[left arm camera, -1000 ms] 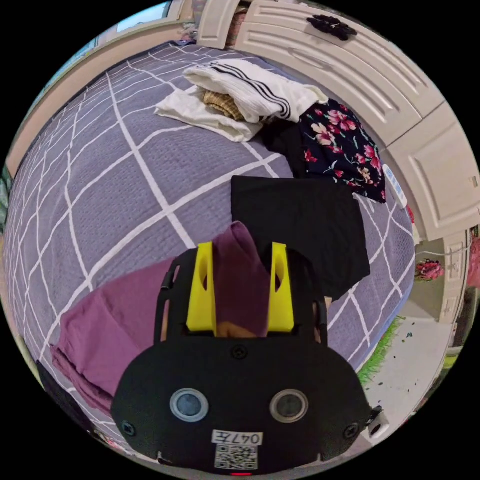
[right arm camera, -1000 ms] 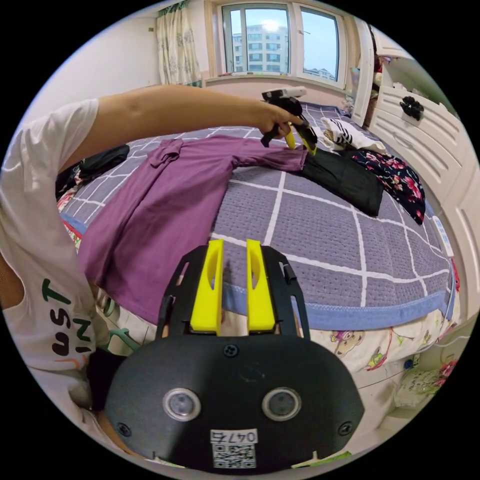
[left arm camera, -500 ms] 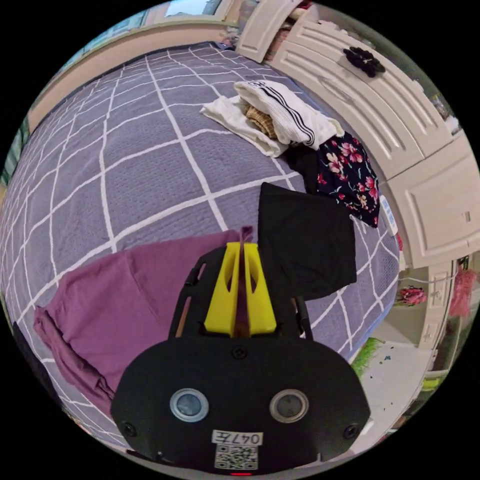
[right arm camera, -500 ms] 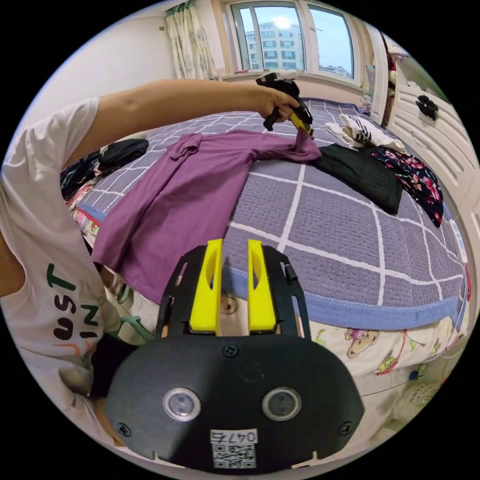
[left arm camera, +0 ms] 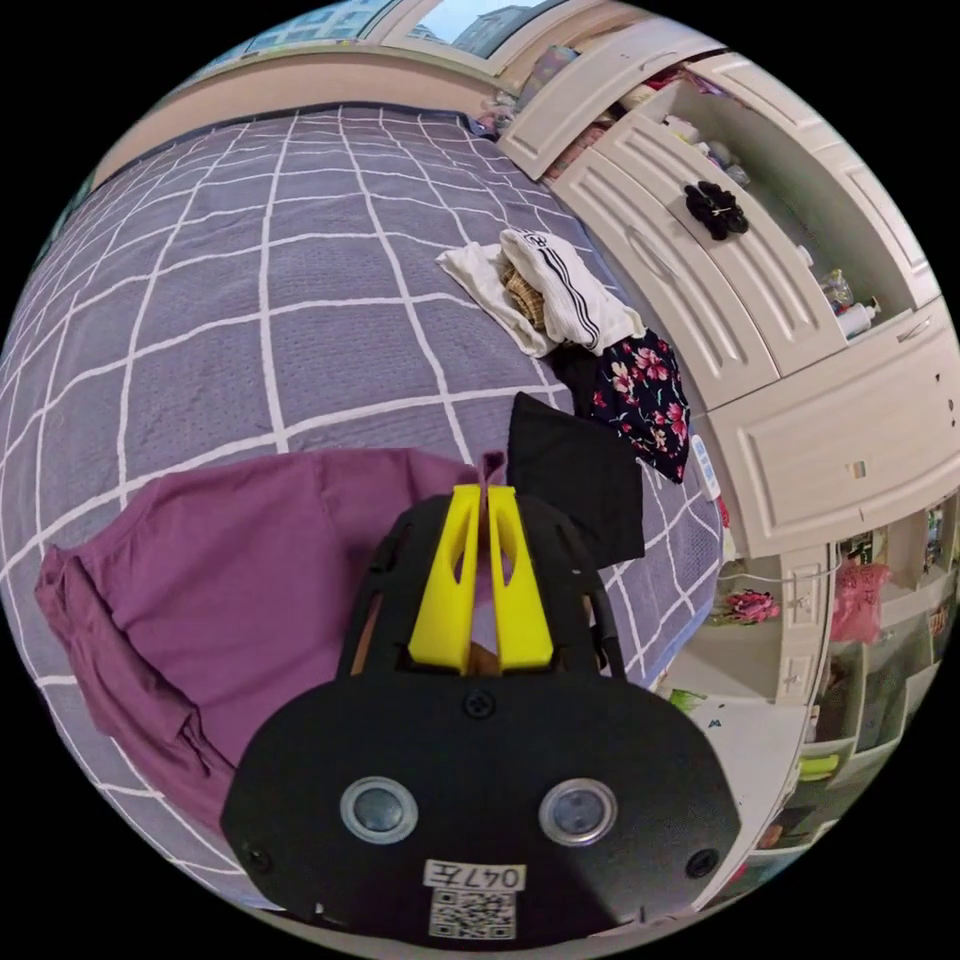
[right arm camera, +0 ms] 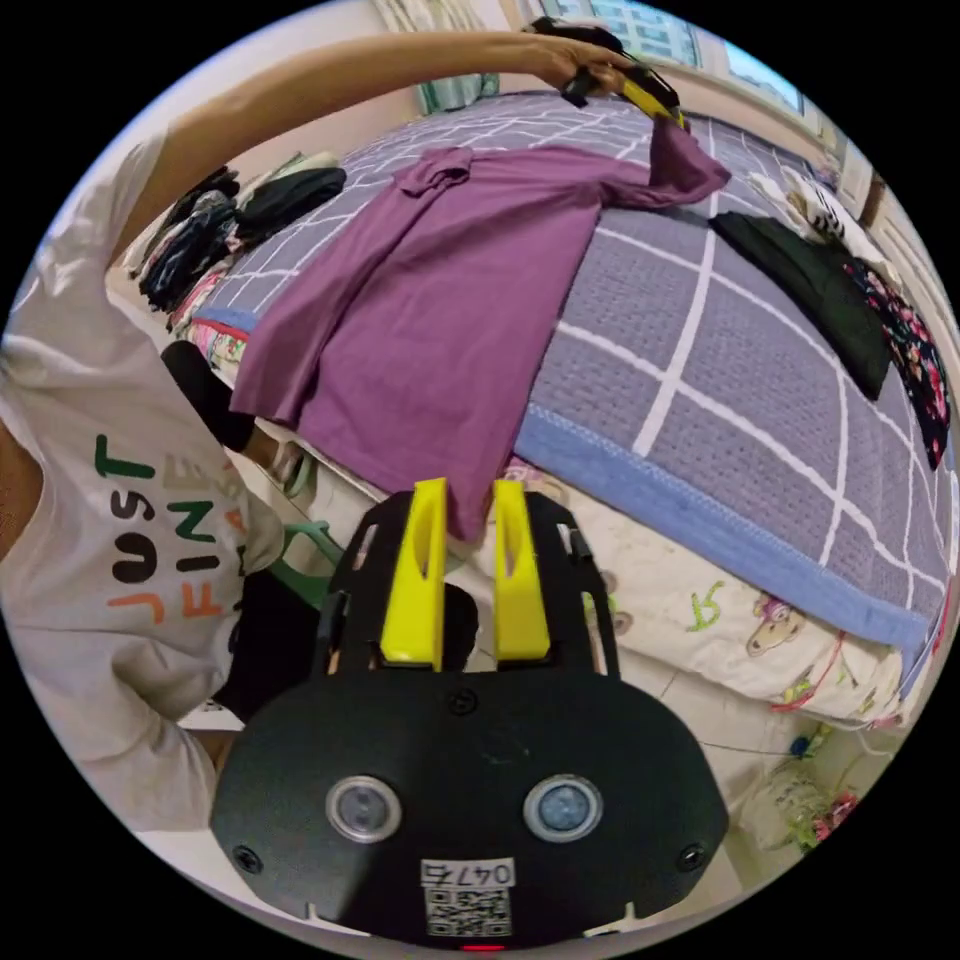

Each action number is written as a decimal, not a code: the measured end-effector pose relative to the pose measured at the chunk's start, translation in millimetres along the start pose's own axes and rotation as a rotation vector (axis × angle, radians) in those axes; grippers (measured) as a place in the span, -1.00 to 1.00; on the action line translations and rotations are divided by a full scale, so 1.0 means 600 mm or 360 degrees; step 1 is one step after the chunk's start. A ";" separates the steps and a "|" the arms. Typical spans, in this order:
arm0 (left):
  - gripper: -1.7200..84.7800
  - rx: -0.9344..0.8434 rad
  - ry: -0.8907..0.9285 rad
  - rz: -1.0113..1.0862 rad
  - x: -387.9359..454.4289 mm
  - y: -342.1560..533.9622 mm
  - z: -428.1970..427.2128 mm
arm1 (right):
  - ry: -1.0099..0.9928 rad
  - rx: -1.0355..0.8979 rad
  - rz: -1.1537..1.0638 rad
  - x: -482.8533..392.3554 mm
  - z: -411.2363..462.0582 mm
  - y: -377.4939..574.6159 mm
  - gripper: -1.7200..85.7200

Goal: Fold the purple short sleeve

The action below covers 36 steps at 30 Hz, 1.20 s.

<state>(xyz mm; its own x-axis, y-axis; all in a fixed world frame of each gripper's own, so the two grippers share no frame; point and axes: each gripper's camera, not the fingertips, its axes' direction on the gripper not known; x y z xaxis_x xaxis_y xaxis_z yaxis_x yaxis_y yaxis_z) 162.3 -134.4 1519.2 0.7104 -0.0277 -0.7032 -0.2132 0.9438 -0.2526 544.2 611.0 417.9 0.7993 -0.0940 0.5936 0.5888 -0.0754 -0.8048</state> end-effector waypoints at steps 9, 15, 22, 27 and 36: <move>-0.97 0.0236 -0.0097 0.0044 -0.083 0.051 -0.198 | -0.0006 0.0602 -0.0121 -0.173 -0.047 -0.010 -0.96; -0.97 0.0365 -0.0211 -0.0135 -0.230 0.123 -0.348 | -0.0146 0.0529 -0.0379 -0.290 0.008 -0.080 -0.96; -0.97 0.0374 -0.0384 -0.0348 -0.391 0.223 -0.426 | -0.0254 0.0350 -0.0443 -0.340 0.098 -0.111 -0.96; -0.97 0.0334 -0.0352 -0.0456 -0.454 0.259 -0.418 | -0.0246 0.0237 -0.0444 -0.349 0.140 -0.115 -0.96; -0.97 0.0358 -0.0202 -0.0462 -0.466 0.249 -0.433 | -0.0400 0.0466 -0.0372 -0.323 0.104 -0.057 -0.97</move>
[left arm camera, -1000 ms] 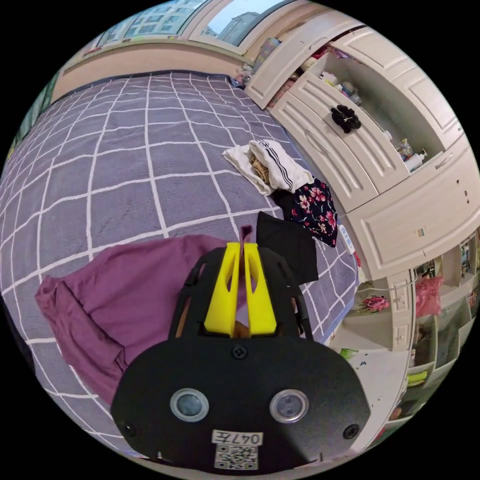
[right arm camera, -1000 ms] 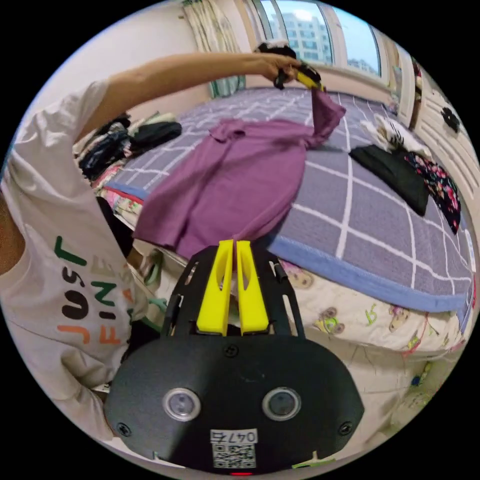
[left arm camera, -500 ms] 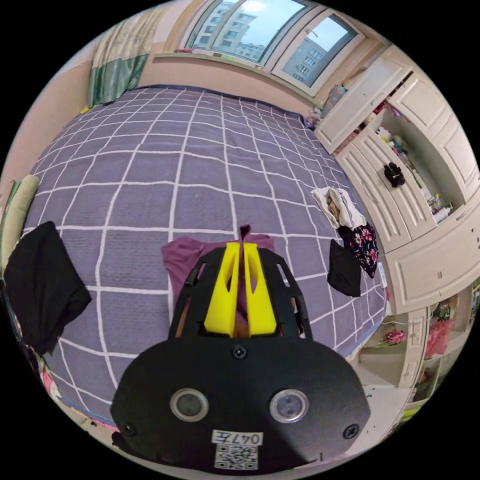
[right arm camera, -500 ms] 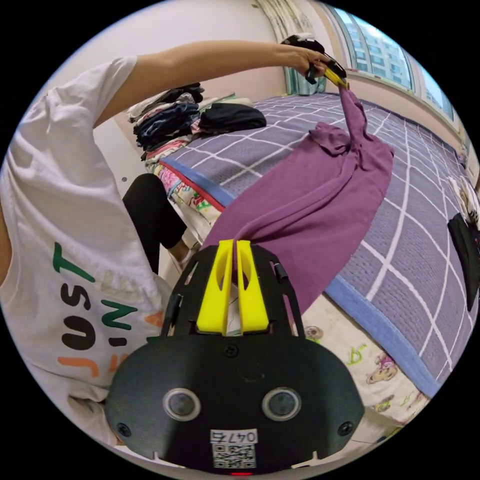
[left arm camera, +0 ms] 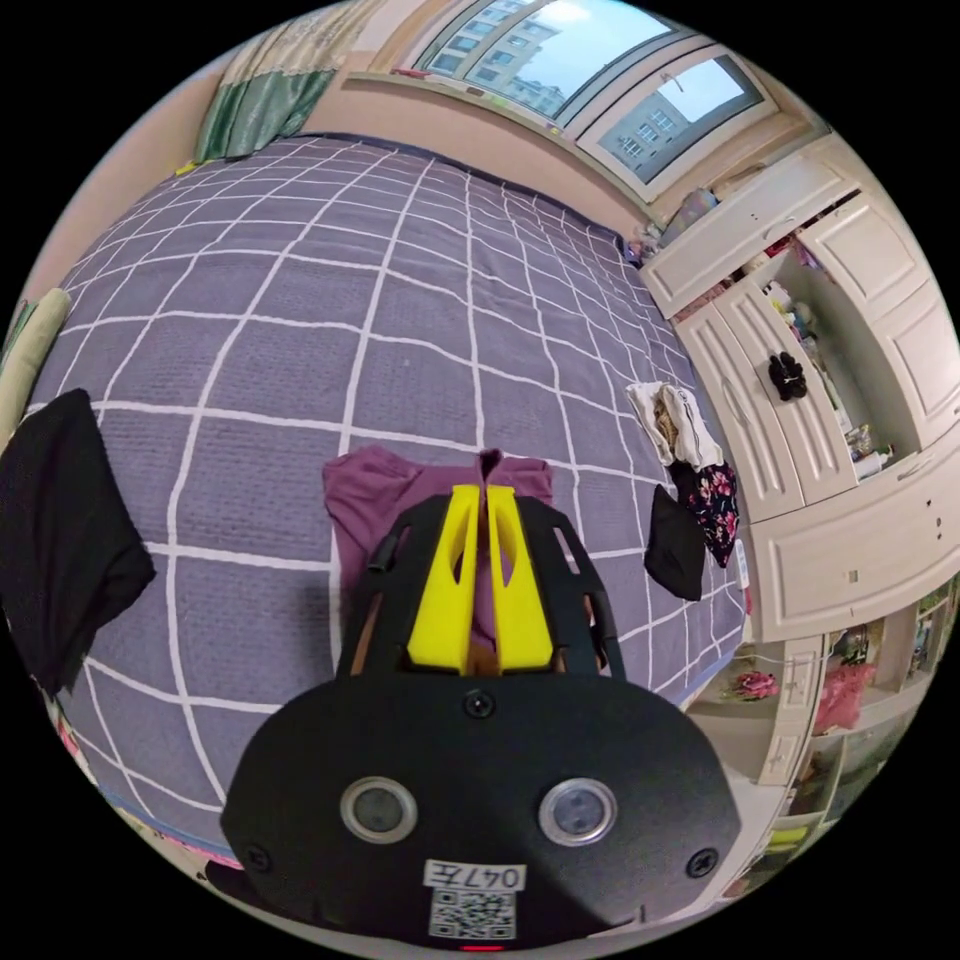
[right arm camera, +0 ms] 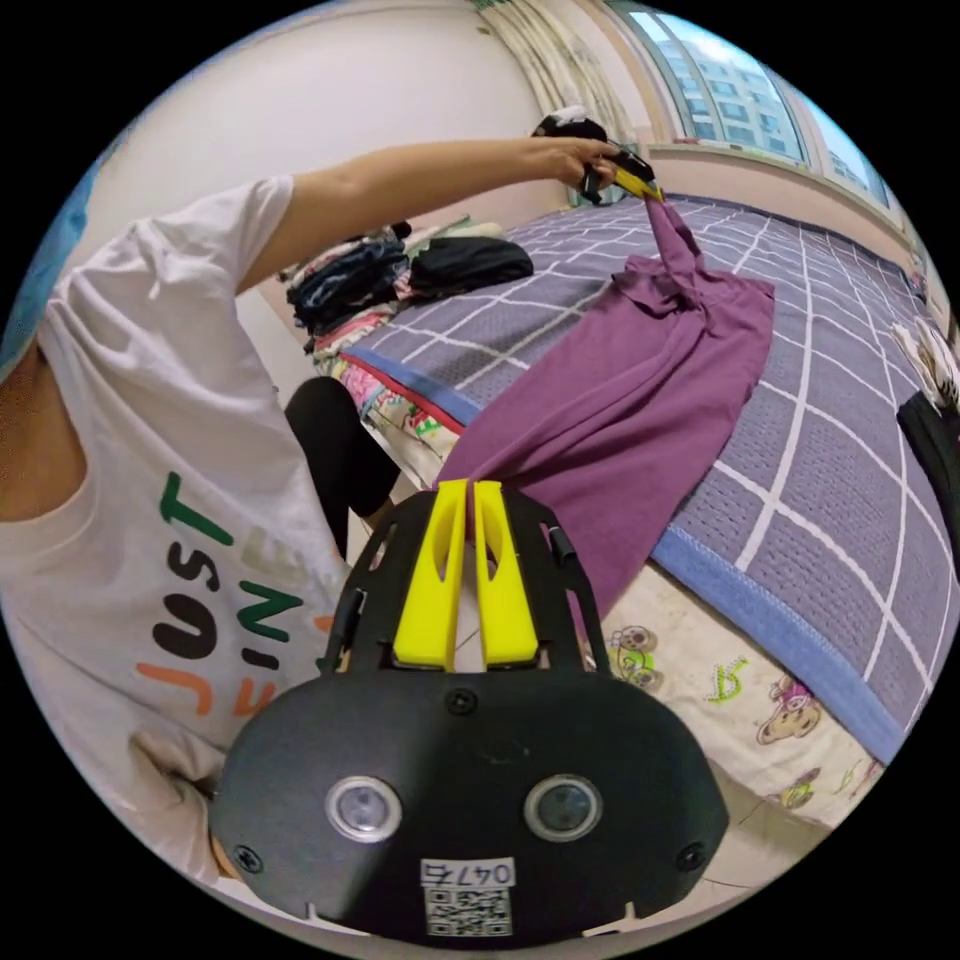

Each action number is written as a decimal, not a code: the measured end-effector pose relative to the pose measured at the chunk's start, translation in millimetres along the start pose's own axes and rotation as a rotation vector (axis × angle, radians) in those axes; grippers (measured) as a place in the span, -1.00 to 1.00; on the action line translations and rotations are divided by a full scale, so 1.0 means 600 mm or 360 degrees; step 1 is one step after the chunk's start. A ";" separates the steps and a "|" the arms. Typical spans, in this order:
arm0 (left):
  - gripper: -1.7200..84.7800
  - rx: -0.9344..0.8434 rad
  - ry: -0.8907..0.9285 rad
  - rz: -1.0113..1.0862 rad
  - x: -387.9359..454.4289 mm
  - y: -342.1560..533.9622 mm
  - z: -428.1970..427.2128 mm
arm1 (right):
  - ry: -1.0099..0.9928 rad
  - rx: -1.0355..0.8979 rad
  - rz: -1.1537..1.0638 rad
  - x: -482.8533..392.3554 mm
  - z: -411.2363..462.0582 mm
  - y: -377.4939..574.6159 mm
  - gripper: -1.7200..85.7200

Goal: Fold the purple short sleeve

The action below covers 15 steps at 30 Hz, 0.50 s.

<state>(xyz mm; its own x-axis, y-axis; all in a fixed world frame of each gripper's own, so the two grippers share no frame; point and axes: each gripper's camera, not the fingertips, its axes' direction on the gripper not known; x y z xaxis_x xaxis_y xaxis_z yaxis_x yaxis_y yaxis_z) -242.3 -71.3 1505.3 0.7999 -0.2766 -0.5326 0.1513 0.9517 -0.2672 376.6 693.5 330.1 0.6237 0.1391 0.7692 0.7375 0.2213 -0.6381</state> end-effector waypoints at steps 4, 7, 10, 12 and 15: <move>-0.97 0.0020 -0.0090 0.0089 0.022 -0.010 -0.012 | -0.0032 0.0059 -0.0102 -0.020 -0.016 0.012 -0.92; -0.97 0.0007 -0.0109 0.0096 0.018 -0.011 -0.010 | -0.0125 -0.0145 -0.0243 -0.034 0.035 0.012 -0.80; -0.97 -0.0013 -0.0091 0.0080 0.005 -0.009 -0.005 | -0.0124 -0.0349 -0.0363 -0.057 0.067 0.024 -0.78; -0.97 -0.0015 -0.0096 0.0084 -0.001 -0.010 -0.006 | -0.0054 -0.0170 -0.0342 -0.055 0.022 0.024 -0.86; -0.97 -0.0016 -0.0090 0.0071 -0.010 -0.010 -0.009 | 0.0182 0.0090 -0.0251 -0.028 -0.007 -0.004 -0.96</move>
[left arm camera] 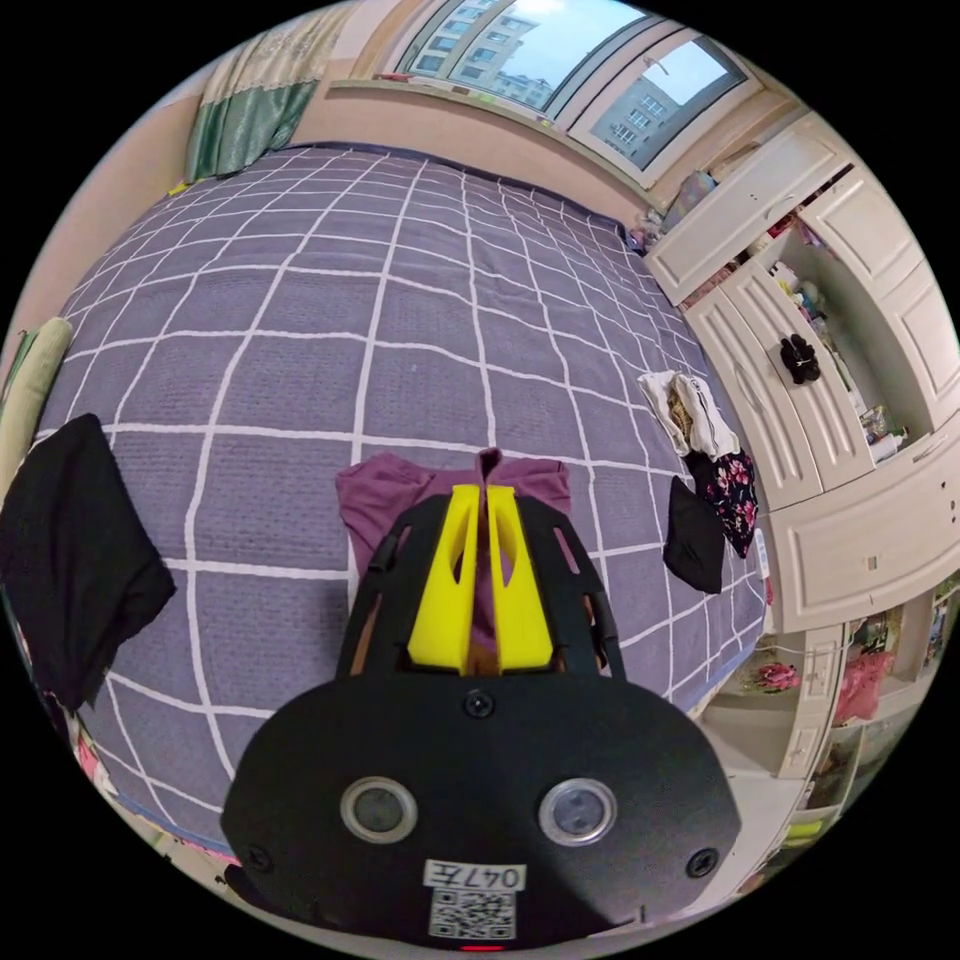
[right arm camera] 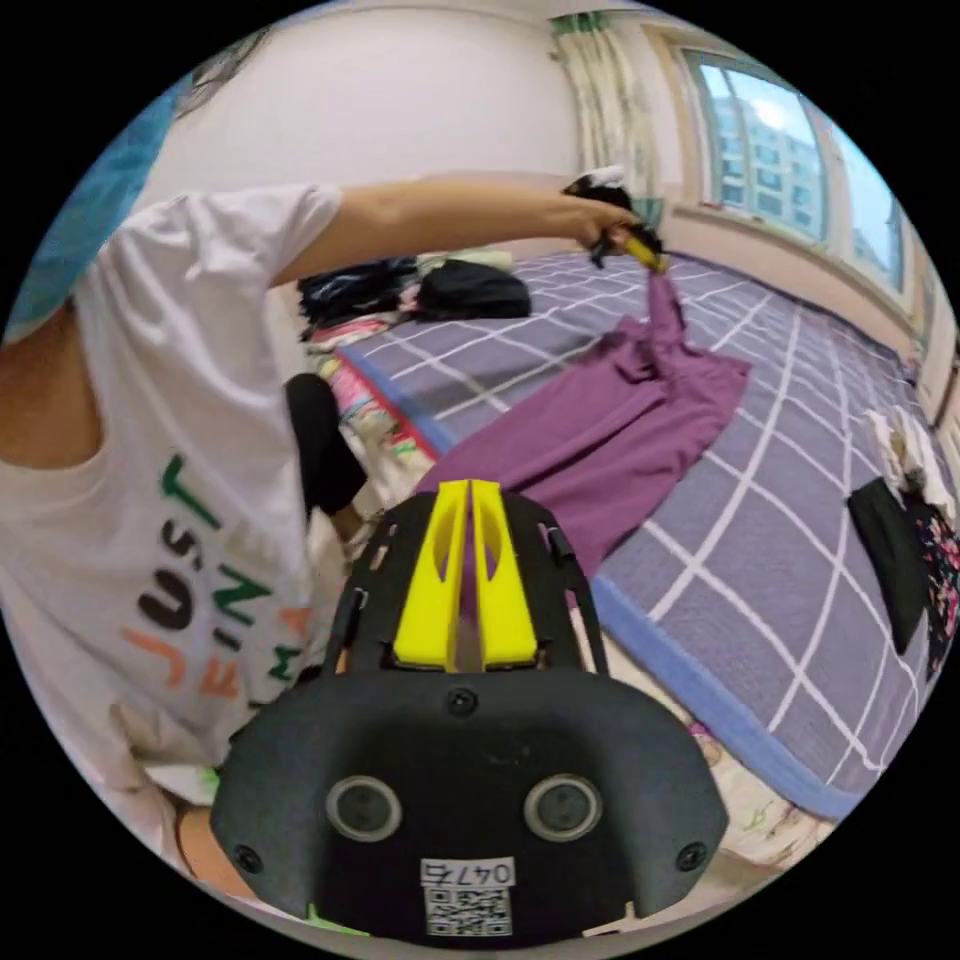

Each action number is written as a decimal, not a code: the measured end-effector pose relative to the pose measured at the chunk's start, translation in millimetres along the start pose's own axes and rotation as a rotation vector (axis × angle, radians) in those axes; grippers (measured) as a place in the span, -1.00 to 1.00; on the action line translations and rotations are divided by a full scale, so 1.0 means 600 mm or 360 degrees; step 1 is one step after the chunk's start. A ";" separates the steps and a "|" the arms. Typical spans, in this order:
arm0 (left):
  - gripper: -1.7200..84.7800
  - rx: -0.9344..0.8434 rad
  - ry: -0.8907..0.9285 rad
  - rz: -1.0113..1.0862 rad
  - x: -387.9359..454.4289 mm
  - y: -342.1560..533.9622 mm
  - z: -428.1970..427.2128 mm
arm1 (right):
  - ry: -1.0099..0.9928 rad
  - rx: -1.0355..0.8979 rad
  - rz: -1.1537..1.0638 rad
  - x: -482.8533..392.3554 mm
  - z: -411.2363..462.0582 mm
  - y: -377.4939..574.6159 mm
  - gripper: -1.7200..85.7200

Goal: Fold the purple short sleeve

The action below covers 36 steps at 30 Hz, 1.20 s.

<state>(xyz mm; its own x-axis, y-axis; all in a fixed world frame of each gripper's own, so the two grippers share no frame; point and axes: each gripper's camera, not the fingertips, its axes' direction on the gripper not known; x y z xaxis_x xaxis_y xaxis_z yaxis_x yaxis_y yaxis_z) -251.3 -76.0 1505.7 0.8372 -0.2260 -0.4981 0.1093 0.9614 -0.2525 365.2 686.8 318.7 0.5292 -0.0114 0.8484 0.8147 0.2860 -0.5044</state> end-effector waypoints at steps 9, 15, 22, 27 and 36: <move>-0.97 -0.0007 -0.0082 0.0106 0.013 -0.005 -0.012 | 0.0432 -0.0385 0.0055 0.018 0.227 -0.091 -0.97; -0.97 -0.0020 -0.0324 0.0253 0.038 -0.004 0.000 | 0.0536 -0.0287 -0.0066 -0.020 0.211 -0.116 -0.97; -0.97 -0.0009 0.0247 0.0431 0.040 -0.007 0.008 | 0.0371 0.0004 -0.0134 0.064 0.096 -0.142 -0.91; -0.97 -0.0051 0.0232 0.0594 0.047 -0.003 0.014 | 0.0355 0.0149 -0.0032 0.309 0.080 -0.261 -0.80; -0.97 -0.0065 0.0476 0.0688 0.013 -0.017 0.019 | 0.0027 0.0175 0.0136 0.556 0.190 -0.364 -0.78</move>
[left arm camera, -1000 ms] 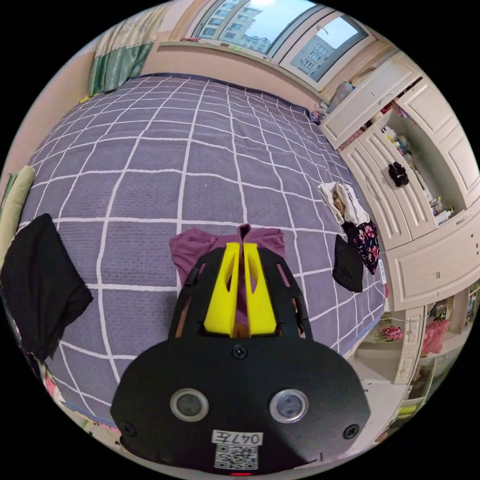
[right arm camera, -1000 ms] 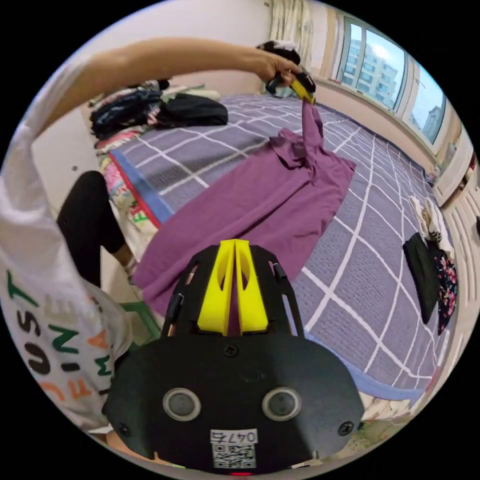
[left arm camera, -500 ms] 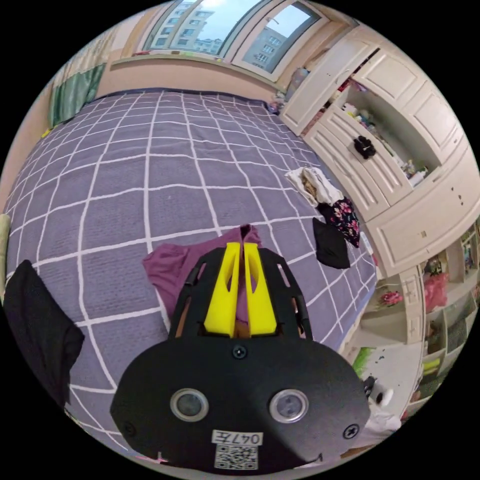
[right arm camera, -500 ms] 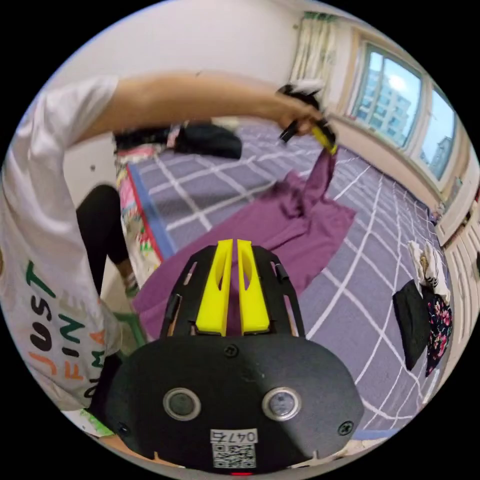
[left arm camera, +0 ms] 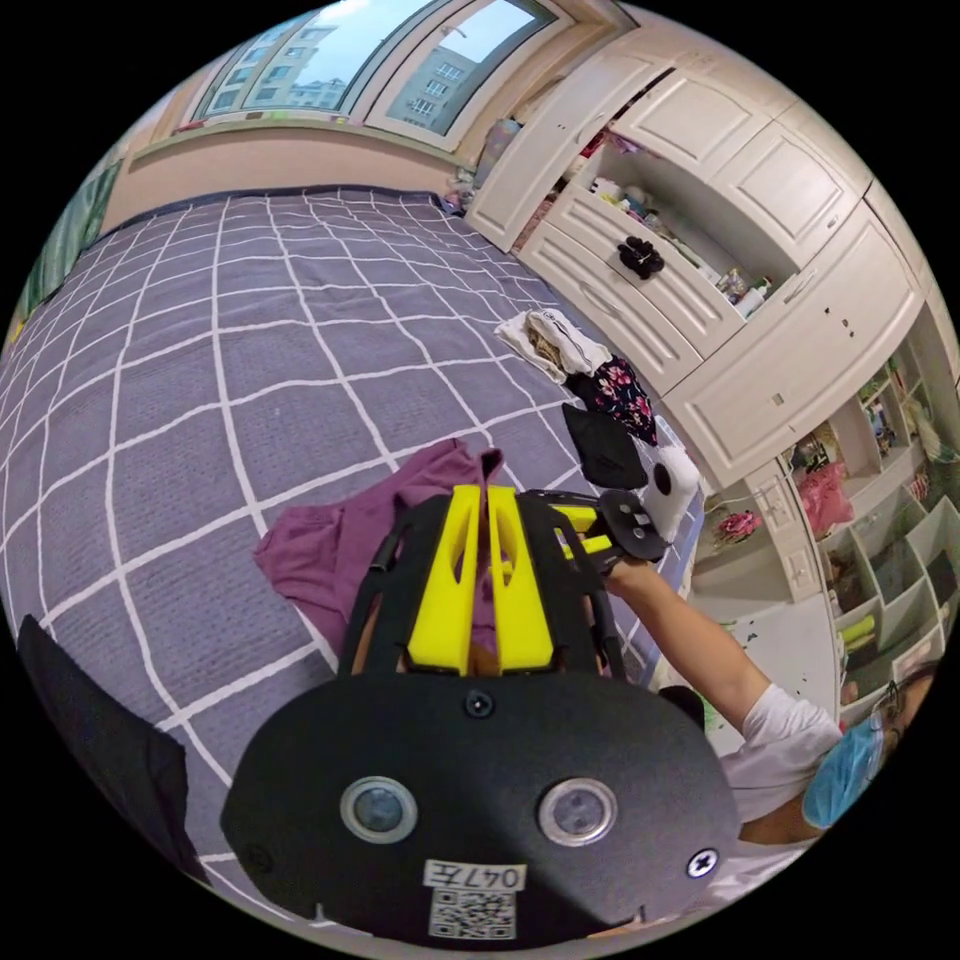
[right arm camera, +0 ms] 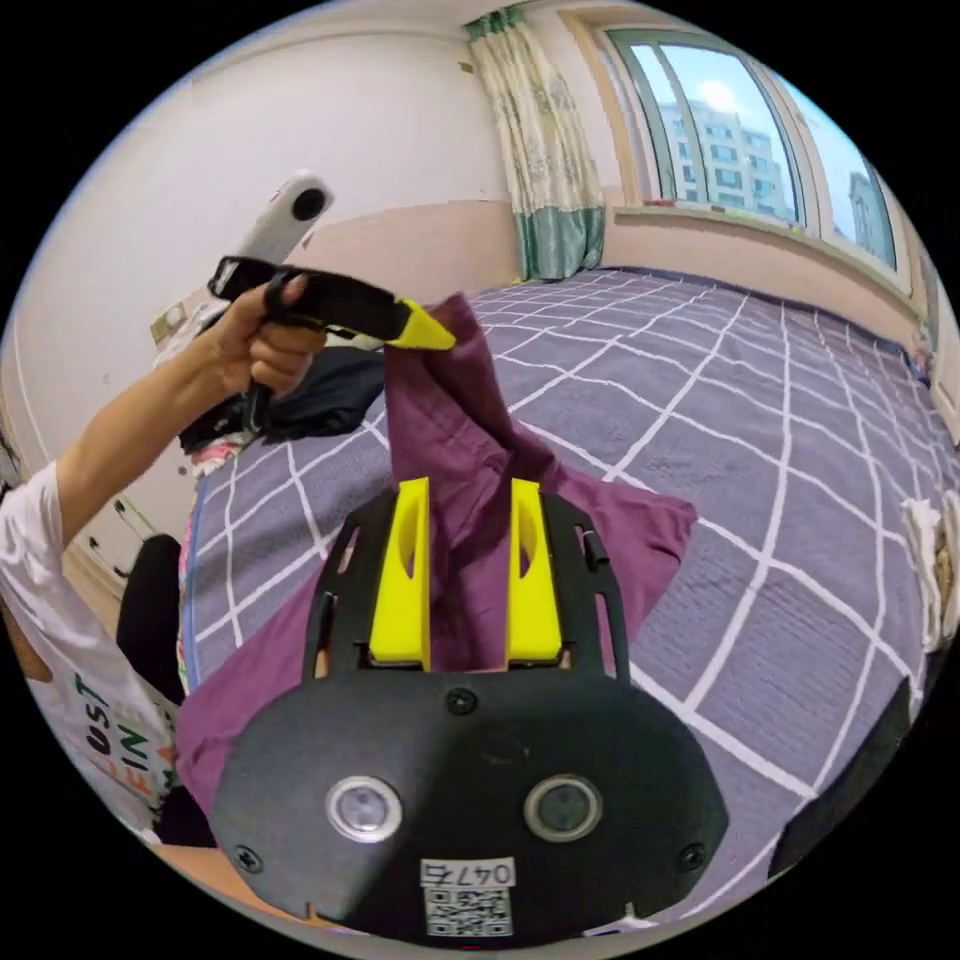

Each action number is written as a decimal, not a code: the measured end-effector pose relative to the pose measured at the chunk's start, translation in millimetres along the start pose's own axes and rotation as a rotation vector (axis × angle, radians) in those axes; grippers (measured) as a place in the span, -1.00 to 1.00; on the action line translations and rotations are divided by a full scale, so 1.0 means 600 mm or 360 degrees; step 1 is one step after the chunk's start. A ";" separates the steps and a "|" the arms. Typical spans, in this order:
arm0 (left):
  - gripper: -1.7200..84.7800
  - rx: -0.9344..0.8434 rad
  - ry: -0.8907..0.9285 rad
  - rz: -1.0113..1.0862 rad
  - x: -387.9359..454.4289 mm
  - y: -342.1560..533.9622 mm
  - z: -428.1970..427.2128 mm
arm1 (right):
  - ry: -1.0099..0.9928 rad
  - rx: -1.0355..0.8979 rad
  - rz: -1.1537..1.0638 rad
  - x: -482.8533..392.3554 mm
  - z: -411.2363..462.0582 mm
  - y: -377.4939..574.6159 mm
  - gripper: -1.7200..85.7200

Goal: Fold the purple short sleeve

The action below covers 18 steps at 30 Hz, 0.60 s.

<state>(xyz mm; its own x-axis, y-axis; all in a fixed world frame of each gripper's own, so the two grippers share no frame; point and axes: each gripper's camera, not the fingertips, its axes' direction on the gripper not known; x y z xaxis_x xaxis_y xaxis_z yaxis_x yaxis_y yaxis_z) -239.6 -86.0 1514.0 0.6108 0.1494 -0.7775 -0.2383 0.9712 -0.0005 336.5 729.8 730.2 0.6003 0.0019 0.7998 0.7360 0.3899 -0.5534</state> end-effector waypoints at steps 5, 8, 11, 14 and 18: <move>-0.97 -0.0007 0.0056 0.0009 -0.020 -0.001 0.006 | -0.0261 0.0000 0.0129 0.081 0.029 -0.017 -0.81; -0.97 -0.0008 0.0077 0.0043 -0.021 -0.003 0.010 | -0.0626 0.0127 0.0158 0.117 0.023 -0.025 -0.93; -0.97 0.0020 -0.0003 0.0002 -0.023 -0.008 0.009 | -0.0577 0.0317 0.0110 0.098 -0.033 -0.019 -0.96; -0.97 0.0065 -0.0116 -0.0099 -0.023 -0.015 0.012 | -0.0363 0.0359 0.0096 0.042 -0.092 -0.002 -0.96; -0.97 -0.0069 -0.0365 -0.0115 0.024 -0.041 0.065 | 0.0044 0.0176 0.0205 -0.037 -0.119 0.022 -0.95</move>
<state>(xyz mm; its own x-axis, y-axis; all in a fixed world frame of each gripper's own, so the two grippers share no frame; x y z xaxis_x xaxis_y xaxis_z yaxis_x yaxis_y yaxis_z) -195.6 -100.5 1527.5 0.7816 0.1228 -0.6116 -0.2169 0.9728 -0.0818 355.4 669.0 688.4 0.6969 0.0338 0.7163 0.6144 0.4870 -0.6207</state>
